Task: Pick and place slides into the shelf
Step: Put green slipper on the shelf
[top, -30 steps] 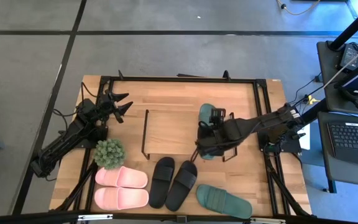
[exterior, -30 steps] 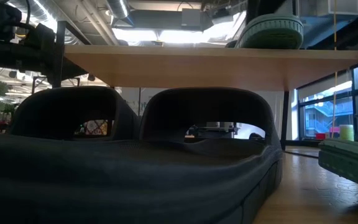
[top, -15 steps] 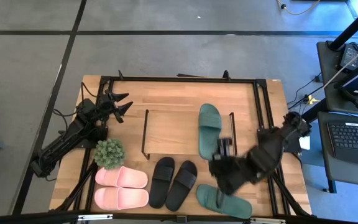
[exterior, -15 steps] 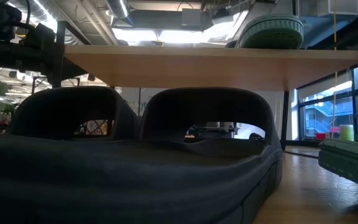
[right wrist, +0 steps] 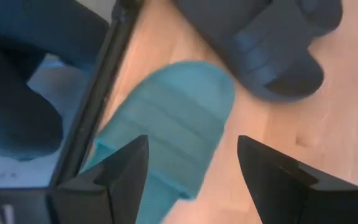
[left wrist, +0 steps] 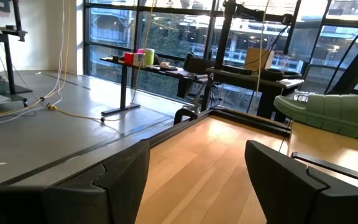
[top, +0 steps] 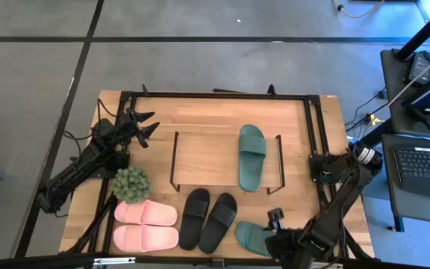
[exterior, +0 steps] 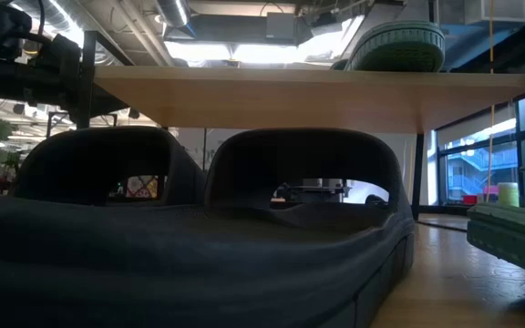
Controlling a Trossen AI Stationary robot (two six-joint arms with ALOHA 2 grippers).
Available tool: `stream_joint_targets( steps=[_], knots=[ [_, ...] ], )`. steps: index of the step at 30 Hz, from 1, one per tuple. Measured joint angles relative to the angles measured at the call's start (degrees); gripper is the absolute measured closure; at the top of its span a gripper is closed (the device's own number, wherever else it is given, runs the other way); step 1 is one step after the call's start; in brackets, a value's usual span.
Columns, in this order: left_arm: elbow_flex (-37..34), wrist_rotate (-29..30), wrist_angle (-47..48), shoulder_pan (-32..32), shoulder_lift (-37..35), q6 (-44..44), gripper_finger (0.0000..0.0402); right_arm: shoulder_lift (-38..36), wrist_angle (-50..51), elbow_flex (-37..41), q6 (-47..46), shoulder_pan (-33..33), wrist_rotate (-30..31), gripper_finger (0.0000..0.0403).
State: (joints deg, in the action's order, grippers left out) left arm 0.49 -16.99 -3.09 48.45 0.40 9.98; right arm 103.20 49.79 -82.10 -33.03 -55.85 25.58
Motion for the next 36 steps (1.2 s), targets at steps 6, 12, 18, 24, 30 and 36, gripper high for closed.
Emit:
stream_joint_targets(
  steps=[6,12,18,24,30,36],
  knots=[
    [0.0,0.0,0.0,0.0,0.0,0.0,0.0146,-0.1,0.1,2.7,-4.0,-4.2,0.6,0.0156],
    [0.0,0.0,0.0,0.0,0.0,0.0,0.0146,-0.1,-1.0,9.7,-4.1,-5.0,1.0,0.0156],
    [0.0,0.0,0.0,0.0,0.0,0.0,0.0146,-0.1,-10.2,15.7,5.6,-5.1,3.3,0.0156],
    [0.0,0.0,0.0,0.0,0.0,0.0,0.0146,-0.1,-13.1,17.0,18.3,-5.0,3.9,0.0156],
    [0.0,0.0,0.0,0.0,0.0,0.0,0.0147,-0.1,-13.6,16.9,18.5,-5.0,12.5,0.0156],
    [0.0,0.0,0.0,0.0,0.0,0.0,0.0147,-0.1,-14.1,16.9,19.3,-4.3,13.3,0.016]
  ],
)
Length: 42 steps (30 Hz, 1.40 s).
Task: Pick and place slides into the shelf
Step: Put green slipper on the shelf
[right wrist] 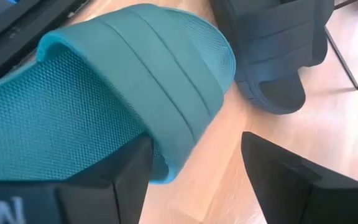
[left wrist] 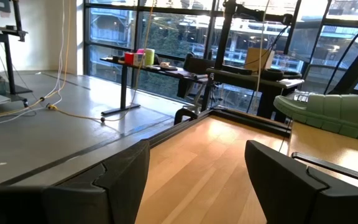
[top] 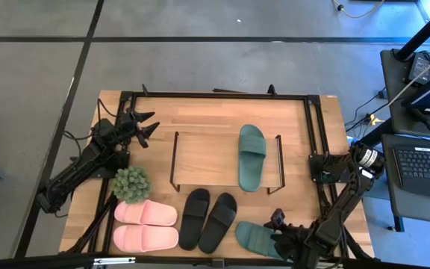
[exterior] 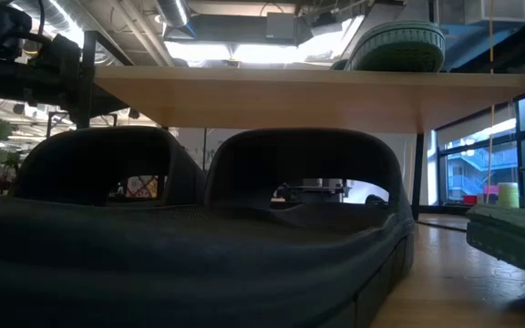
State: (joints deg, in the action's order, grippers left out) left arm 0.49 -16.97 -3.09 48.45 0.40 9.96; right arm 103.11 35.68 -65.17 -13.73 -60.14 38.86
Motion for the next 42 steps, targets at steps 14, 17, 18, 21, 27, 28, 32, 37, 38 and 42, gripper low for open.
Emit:
stream_joint_targets(
  steps=[14,17,18,21,27,28,32,37,38,42],
  knots=[
    [0.0,0.0,0.0,0.0,0.0,0.0,0.0147,0.0,-3.0,0.0,3.6,2.4,0.0,0.0193],
    [0.0,0.0,0.0,0.0,0.0,0.0,0.0147,0.0,-3.0,0.0,3.6,2.8,-1.5,0.0194],
    [0.0,0.0,0.0,0.0,0.0,0.0,0.0147,0.0,-2.9,0.0,3.7,2.9,-1.7,0.0194],
    [0.0,0.0,0.0,0.0,0.0,0.0,0.0147,0.8,-3.2,0.0,5.0,3.2,-1.9,0.0194],
    [0.0,0.0,0.0,0.0,0.0,0.0,0.0147,3.4,-5.0,0.0,9.9,3.9,-2.0,0.0194],
    [0.0,0.0,0.0,0.0,0.0,0.0,0.0147,3.5,-5.5,0.0,10.8,4.0,-1.7,0.0194],
    [0.0,0.0,0.0,0.0,0.0,0.0,0.0147,3.5,-7.3,0.0,11.0,4.5,-0.5,0.0194],
    [0.0,0.0,0.0,0.0,0.0,0.0,0.0147,3.5,-7.3,0.0,11.0,5.0,-1.3,0.02],
    [0.0,0.0,0.0,0.0,0.0,0.0,0.0147,3.5,-7.3,0.0,11.0,5.1,-1.6,0.0205],
    [0.0,0.0,0.0,0.0,0.0,0.0,0.0147,3.5,-7.4,0.0,10.9,5.7,-3.7,0.0242]
  ],
)
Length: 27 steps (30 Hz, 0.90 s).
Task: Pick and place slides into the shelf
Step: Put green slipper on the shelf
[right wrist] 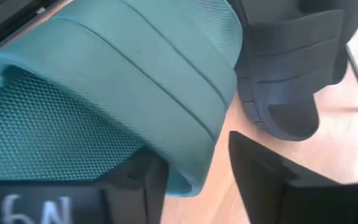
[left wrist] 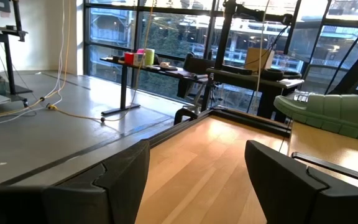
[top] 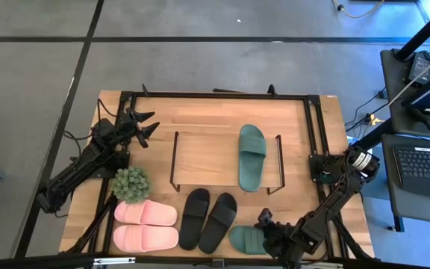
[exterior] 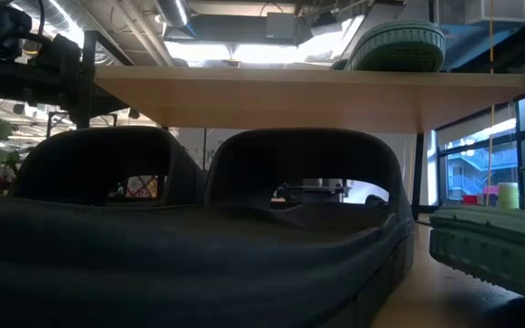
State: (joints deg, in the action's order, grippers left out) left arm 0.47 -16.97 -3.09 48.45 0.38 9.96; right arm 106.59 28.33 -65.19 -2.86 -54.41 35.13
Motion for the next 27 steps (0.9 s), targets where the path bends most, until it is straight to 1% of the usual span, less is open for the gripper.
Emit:
stream_joint_targets(
  steps=[3,8,9,13,16,22,27],
  knots=[
    [0.0,0.0,0.0,0.0,0.0,0.0,0.0147,0.0,0.0,0.0,-0.2,0.1,-0.4,0.0283],
    [0.0,0.0,0.0,0.0,0.0,0.0,0.0147,-0.2,0.3,0.0,-7.6,0.1,1.6,0.0374],
    [0.0,0.0,0.0,0.0,0.0,0.0,0.0147,-0.4,0.6,0.0,-8.3,0.2,2.0,0.0384],
    [0.0,0.0,0.0,0.0,0.0,0.0,0.0147,-2.1,1.4,-0.3,-10.6,0.1,2.7,0.0385],
    [0.0,0.0,0.0,0.0,0.0,0.0,0.0147,-3.5,5.8,-3.0,-13.0,0.1,4.0,0.0385],
    [0.0,0.0,0.0,0.0,0.0,0.0,0.0146,-4.3,15.3,-14.4,-13.4,1.3,10.0,0.0386],
    [0.0,0.0,0.0,0.0,0.0,0.1,0.0146,-4.4,23.8,-26.1,-16.7,4.6,16.5,0.0386]
  ],
)
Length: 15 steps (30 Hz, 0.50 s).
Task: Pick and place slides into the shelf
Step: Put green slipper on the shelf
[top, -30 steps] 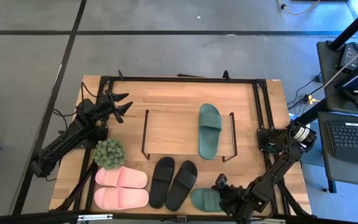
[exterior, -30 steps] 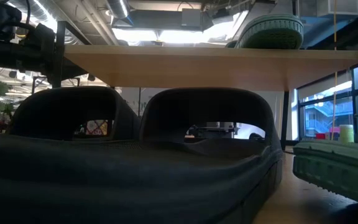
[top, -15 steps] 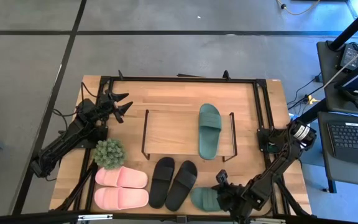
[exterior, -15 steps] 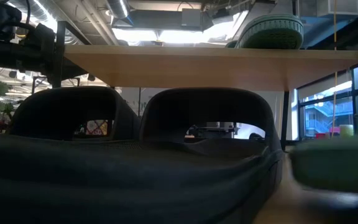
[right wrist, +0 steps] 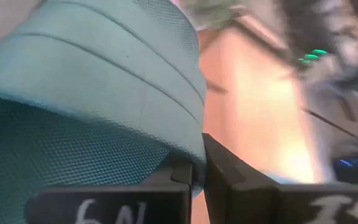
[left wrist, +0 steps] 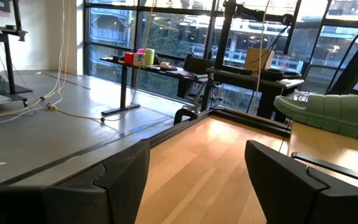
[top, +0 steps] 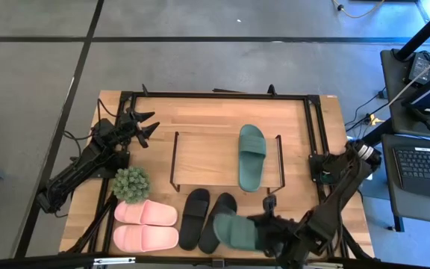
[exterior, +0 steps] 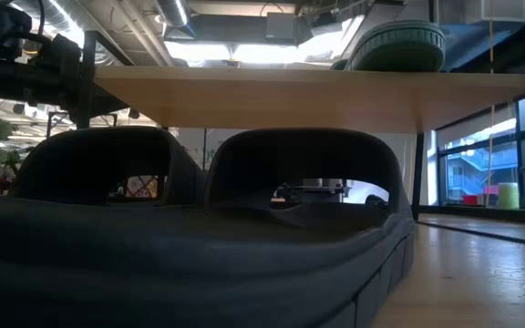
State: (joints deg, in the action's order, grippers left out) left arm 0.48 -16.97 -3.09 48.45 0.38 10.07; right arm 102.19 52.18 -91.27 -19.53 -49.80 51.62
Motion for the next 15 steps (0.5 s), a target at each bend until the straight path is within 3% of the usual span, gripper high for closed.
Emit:
stream_joint_targets(
  steps=[5,15],
  knots=[
    [0.0,0.0,0.0,0.0,0.0,0.0,0.0146,0.0,7.6,-11.0,-3.1,5.7,7.1,0.0386],
    [0.0,0.0,0.0,0.0,0.0,0.0,0.0146,0.0,7.0,-21.4,-3.1,26.7,7.9,0.0386]
  ],
)
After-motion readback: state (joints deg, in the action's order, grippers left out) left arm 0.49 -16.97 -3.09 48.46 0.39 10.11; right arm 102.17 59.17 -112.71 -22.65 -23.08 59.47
